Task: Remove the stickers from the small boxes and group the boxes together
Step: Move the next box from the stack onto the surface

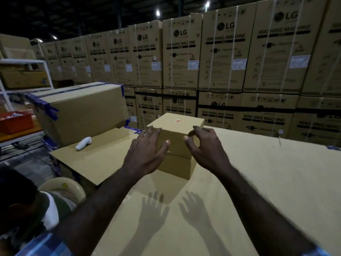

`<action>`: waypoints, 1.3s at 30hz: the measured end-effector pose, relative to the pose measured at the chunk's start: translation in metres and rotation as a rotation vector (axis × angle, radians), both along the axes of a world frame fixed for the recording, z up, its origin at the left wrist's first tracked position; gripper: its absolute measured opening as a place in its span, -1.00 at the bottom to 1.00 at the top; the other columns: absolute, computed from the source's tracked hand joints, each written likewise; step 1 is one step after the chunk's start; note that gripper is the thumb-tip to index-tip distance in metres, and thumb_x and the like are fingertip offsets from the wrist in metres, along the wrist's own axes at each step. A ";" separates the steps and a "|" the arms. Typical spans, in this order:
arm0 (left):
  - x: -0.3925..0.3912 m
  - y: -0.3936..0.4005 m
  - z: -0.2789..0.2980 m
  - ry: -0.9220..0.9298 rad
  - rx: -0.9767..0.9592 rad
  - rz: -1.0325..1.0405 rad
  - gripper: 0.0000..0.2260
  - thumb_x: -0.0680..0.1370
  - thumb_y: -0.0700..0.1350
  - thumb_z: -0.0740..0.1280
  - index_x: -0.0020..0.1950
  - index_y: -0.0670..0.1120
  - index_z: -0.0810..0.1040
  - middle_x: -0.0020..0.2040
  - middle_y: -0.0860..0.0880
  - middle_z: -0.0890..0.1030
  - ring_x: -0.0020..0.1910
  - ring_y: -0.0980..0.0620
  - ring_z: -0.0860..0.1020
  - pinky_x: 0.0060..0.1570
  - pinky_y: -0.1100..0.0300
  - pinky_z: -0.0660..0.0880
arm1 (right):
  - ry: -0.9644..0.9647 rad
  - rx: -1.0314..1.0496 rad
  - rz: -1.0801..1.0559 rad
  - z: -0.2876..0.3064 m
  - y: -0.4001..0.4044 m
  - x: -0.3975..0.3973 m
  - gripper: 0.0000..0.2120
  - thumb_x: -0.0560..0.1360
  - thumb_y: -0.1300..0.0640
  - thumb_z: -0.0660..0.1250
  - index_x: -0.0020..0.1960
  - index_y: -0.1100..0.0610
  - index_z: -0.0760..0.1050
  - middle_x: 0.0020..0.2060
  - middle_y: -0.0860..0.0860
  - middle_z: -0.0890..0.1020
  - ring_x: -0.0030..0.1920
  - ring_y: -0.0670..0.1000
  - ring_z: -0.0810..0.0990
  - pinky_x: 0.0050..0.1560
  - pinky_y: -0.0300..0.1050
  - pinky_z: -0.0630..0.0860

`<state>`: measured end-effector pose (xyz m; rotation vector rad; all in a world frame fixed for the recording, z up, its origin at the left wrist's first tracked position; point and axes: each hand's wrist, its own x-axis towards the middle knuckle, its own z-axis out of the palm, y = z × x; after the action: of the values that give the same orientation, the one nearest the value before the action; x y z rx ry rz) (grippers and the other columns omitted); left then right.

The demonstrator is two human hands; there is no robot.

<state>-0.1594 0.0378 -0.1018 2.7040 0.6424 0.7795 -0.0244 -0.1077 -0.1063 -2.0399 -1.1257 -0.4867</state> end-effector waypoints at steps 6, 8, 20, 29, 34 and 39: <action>0.037 0.032 0.007 -0.015 0.028 0.044 -0.44 0.61 0.22 0.06 0.57 0.04 0.09 0.58 -0.04 0.08 0.55 -0.06 0.06 0.48 -0.12 0.10 | 0.040 0.002 -0.014 0.005 0.025 0.038 -0.69 0.55 -0.12 0.25 0.15 0.06 0.51 0.24 0.08 0.55 0.31 0.05 0.40 0.15 0.07 0.49; 0.049 0.041 0.006 -0.003 0.018 0.039 -0.44 0.61 0.22 0.07 0.57 0.04 0.09 0.58 -0.04 0.07 0.55 -0.07 0.06 0.48 -0.13 0.10 | 0.046 -0.008 -0.025 0.004 0.032 0.047 -0.69 0.56 -0.12 0.25 0.16 0.06 0.51 0.25 0.08 0.54 0.32 0.05 0.39 0.17 0.05 0.48; 0.119 0.130 -0.024 0.109 0.004 -0.044 -0.42 0.60 0.23 0.08 0.56 0.03 0.11 0.59 -0.05 0.06 0.54 -0.10 0.09 0.45 -0.14 0.16 | 0.157 -0.034 -0.163 -0.024 0.106 0.090 -0.67 0.55 -0.15 0.24 0.19 0.03 0.49 0.19 0.11 0.54 0.25 0.05 0.43 0.09 0.01 0.49; 0.168 0.213 -0.035 0.192 0.046 -0.125 -0.41 0.59 0.26 0.07 0.55 0.02 0.12 0.58 -0.09 0.10 0.51 -0.17 0.15 0.42 -0.20 0.20 | 0.258 -0.069 -0.336 -0.033 0.165 0.117 -0.58 0.58 -0.14 0.20 0.29 0.12 0.45 0.23 0.14 0.53 0.22 0.10 0.49 0.13 0.07 0.51; 0.195 0.248 -0.044 0.267 0.062 -0.132 -0.40 0.58 0.29 0.04 0.54 0.01 0.16 0.57 -0.12 0.12 0.49 -0.20 0.19 0.37 -0.27 0.24 | 0.282 -0.135 -0.382 -0.042 0.185 0.132 -0.56 0.60 -0.12 0.18 0.33 0.15 0.39 0.28 0.13 0.51 0.27 0.12 0.46 0.14 0.09 0.51; 0.214 0.271 -0.050 0.291 0.040 -0.150 -0.42 0.59 0.29 0.03 0.51 0.01 0.23 0.56 -0.15 0.13 0.48 -0.22 0.20 0.35 -0.24 0.27 | 0.262 -0.192 -0.454 -0.051 0.196 0.145 -0.56 0.61 -0.12 0.16 0.33 0.17 0.39 0.28 0.15 0.50 0.30 0.14 0.41 0.20 0.13 0.48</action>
<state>0.0542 0.3091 -0.1516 2.8886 0.4790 0.3695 0.1205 0.0887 -0.1569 -2.4549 -0.5690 -0.3226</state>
